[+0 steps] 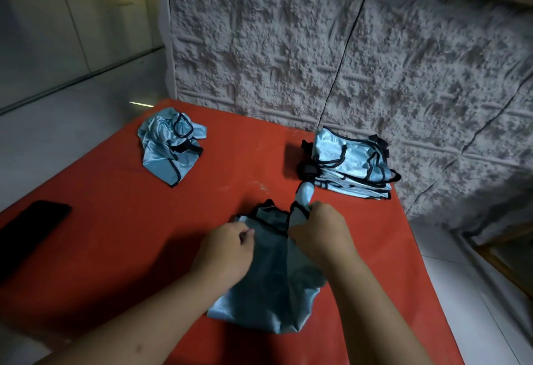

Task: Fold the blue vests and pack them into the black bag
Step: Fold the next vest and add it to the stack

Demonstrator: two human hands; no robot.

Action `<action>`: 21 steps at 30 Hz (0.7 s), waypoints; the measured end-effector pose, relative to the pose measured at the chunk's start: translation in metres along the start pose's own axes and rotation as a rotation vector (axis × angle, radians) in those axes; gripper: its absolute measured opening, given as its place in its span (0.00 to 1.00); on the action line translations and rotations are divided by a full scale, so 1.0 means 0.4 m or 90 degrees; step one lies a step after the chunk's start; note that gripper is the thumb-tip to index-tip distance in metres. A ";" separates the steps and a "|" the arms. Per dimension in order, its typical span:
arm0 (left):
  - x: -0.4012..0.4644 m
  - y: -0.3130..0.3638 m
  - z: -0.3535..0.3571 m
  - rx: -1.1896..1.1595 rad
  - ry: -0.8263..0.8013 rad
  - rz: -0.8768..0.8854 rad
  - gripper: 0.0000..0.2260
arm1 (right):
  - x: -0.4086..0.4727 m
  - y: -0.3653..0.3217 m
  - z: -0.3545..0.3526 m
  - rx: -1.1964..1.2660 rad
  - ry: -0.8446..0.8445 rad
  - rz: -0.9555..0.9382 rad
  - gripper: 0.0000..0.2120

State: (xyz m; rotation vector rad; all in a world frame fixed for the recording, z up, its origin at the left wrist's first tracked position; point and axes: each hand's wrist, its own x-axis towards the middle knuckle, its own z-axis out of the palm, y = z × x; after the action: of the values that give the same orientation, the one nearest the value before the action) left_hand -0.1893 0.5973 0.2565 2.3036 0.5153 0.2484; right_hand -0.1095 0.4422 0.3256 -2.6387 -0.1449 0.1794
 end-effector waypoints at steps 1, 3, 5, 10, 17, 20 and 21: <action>0.012 -0.004 -0.009 -0.038 -0.010 -0.047 0.18 | -0.011 -0.015 0.011 0.005 -0.002 -0.020 0.10; 0.037 0.001 -0.029 -0.181 -0.052 -0.181 0.22 | -0.040 -0.048 0.041 0.056 -0.048 -0.074 0.16; 0.037 0.005 -0.046 -0.312 -0.093 -0.331 0.23 | -0.064 -0.073 0.067 0.192 -0.179 -0.078 0.23; 0.029 -0.030 -0.086 -0.141 -0.111 -0.332 0.33 | -0.022 -0.001 0.056 0.315 -0.123 0.050 0.30; -0.015 0.002 -0.056 0.227 -0.288 -0.185 0.43 | 0.004 0.107 0.123 0.145 -0.102 0.129 0.18; -0.028 0.007 -0.032 0.296 -0.344 -0.176 0.45 | 0.032 0.105 0.139 0.263 -0.050 0.117 0.33; -0.031 0.008 -0.027 0.305 -0.348 -0.166 0.48 | 0.042 0.105 0.141 0.263 -0.045 0.096 0.35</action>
State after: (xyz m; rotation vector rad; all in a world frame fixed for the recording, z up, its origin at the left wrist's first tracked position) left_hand -0.2031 0.5969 0.2660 2.5716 0.6250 -0.6822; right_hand -0.0987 0.4337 0.2547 -2.2317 0.0641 0.3167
